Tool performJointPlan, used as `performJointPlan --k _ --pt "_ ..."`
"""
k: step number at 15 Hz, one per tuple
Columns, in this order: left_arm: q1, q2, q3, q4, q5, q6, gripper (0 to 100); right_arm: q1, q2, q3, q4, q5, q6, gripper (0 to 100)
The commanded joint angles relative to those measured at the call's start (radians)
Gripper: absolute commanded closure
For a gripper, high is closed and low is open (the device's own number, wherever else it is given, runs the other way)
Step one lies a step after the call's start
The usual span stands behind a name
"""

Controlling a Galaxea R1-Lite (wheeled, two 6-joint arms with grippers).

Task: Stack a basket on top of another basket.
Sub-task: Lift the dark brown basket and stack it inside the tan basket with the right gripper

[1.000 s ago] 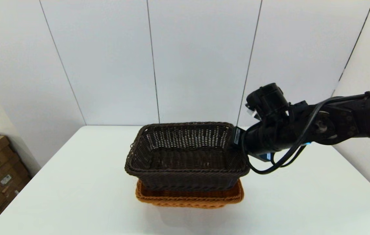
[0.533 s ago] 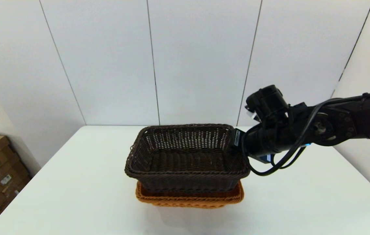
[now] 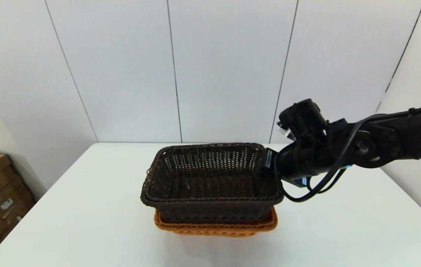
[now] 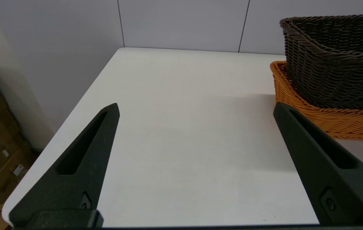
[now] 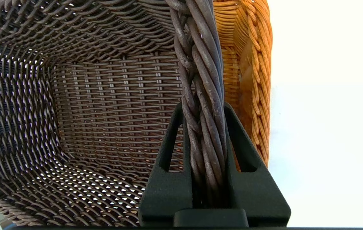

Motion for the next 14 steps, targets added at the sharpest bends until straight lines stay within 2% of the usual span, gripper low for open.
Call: performJointPlan --k 1,4,10,14 --pt "0.0 -0.001 0.0 -0.002 0.001 -0.001 0 0.002 0.02 0.003 -0.007 0.003 0.004 100" --pt "0.0 -0.001 0.0 -0.002 0.001 -0.001 0 0.0 0.037 0.009 -0.04 0.003 0.004 100" --pt "0.0 -0.001 0.0 -0.002 0.001 -0.001 0 -0.003 0.043 0.025 -0.052 0.017 0.003 100" --pt "0.0 -0.001 0.0 -0.002 0.001 -0.001 0 -0.004 0.043 0.072 -0.138 0.023 0.0 100"
